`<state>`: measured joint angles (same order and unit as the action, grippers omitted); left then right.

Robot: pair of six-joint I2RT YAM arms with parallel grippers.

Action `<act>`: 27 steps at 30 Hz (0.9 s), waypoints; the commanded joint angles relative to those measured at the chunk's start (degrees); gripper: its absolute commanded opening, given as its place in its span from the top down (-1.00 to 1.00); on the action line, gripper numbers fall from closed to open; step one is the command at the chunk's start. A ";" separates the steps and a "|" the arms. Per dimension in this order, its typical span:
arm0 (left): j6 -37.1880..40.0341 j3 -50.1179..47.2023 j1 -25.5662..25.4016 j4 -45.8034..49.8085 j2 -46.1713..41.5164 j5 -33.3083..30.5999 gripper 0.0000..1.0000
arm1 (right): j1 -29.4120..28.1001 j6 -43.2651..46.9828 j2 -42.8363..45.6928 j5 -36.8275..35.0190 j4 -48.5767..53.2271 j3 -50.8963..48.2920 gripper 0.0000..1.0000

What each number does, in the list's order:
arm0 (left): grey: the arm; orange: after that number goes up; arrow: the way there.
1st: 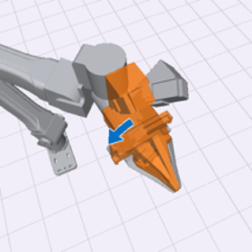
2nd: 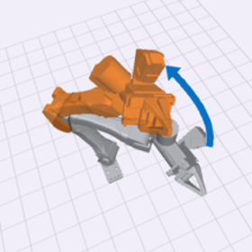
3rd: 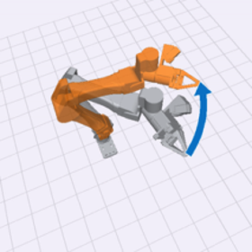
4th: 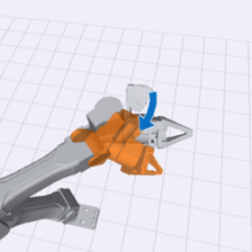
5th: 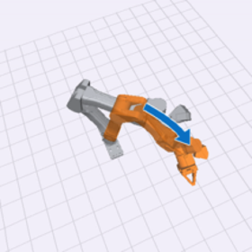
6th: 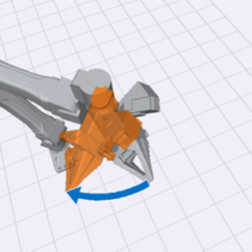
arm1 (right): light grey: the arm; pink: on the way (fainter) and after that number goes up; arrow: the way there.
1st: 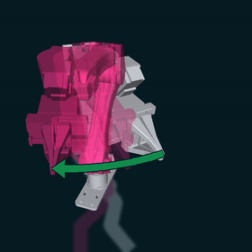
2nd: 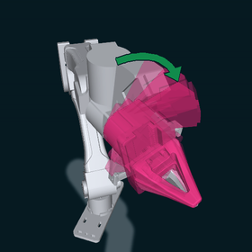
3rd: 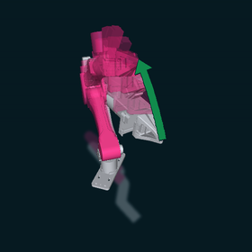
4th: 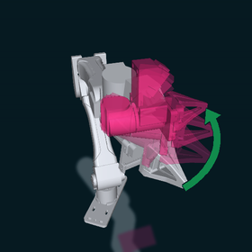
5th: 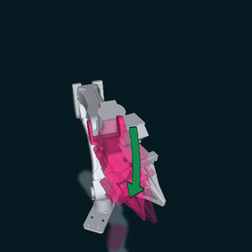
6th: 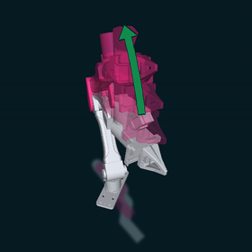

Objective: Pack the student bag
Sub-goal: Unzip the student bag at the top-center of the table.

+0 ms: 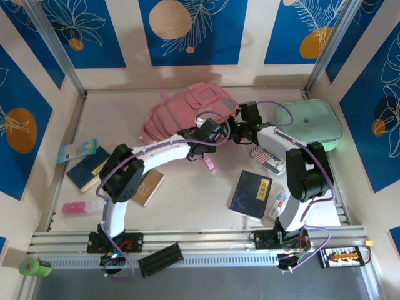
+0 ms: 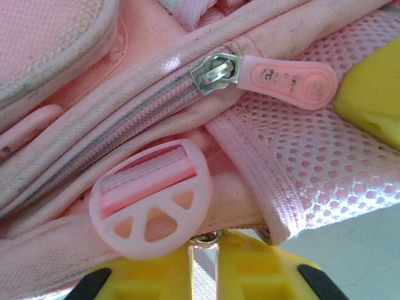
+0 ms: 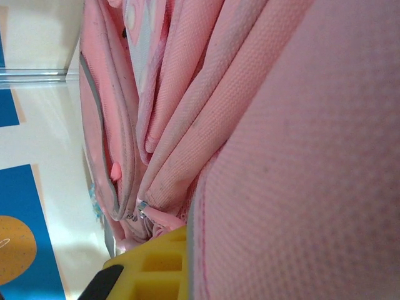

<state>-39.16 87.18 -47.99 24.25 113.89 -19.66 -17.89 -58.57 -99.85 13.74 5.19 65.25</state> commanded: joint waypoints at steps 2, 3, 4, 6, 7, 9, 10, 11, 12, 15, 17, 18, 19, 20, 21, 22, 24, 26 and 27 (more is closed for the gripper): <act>0.86 0.49 -0.09 0.27 -0.66 -2.62 0.79 | -0.62 1.56 3.79 4.40 0.91 2.68 0.97; 0.86 -0.21 -0.09 0.27 -1.23 -2.71 0.81 | -0.48 1.71 3.82 3.97 1.19 2.75 0.97; 0.90 -0.93 -0.09 0.26 -1.79 -2.80 0.82 | -0.29 1.94 3.83 3.65 1.39 2.80 0.97; 0.71 -2.47 -0.09 0.57 -3.13 -2.98 0.86 | 0.06 2.34 3.86 2.93 1.79 2.84 0.97; 0.67 -3.41 -0.09 0.70 -3.76 -3.07 0.87 | 0.21 2.45 3.94 2.64 1.87 2.85 0.97; 0.04 -5.37 -0.03 1.55 -5.20 -3.43 0.89 | 0.58 2.74 3.90 1.97 2.21 2.84 0.97; -0.16 -6.51 0.06 1.64 -5.99 -3.60 0.89 | 0.75 2.99 3.96 1.67 2.37 2.84 0.97; -0.53 -7.82 0.16 1.73 -6.84 -3.71 0.89 | 0.97 3.02 4.01 1.56 2.43 2.81 0.97; -0.91 -9.10 0.29 1.69 -7.73 -3.77 0.89 | 1.15 3.07 4.09 1.50 2.51 2.85 0.97; -0.41 -11.40 0.51 0.49 -9.85 -2.61 0.89 | 1.45 3.29 4.24 1.47 2.49 2.90 0.97; -0.63 -11.63 0.48 1.21 -10.64 -2.81 0.89 | 1.42 3.51 4.19 1.60 2.59 3.13 0.97; -0.98 -11.91 0.61 1.70 -11.06 -3.18 0.89 | 1.45 3.48 4.19 1.64 2.67 3.29 0.97; -1.38 -12.29 0.70 2.01 -11.36 -3.44 0.89 | 1.39 3.52 4.23 1.60 2.64 3.28 0.97; -1.73 -12.80 0.97 2.38 -11.77 -3.74 0.89 | 1.44 3.57 4.31 1.45 2.65 3.27 0.97; -2.13 -13.57 1.53 2.69 -12.07 -3.72 0.89 | 1.48 3.62 4.44 1.22 2.79 3.30 0.97; -2.47 -14.32 2.15 2.87 -12.48 -3.36 0.90 | 1.52 3.68 4.42 0.96 2.82 3.23 0.97; -2.81 -16.65 3.96 2.69 -13.54 -1.44 0.91 | 1.64 3.92 4.34 0.60 3.05 3.24 0.97; -2.60 -19.47 5.86 2.21 -14.86 0.76 0.92 | 1.94 4.14 4.15 0.78 3.11 3.22 0.97; -2.53 -21.12 6.81 2.00 -15.73 1.21 0.92 | 2.11 4.38 4.10 0.85 3.01 3.30 0.97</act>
<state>-40.60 70.00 -44.36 23.07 100.77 -19.46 -16.99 -55.77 -98.89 13.54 9.04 65.80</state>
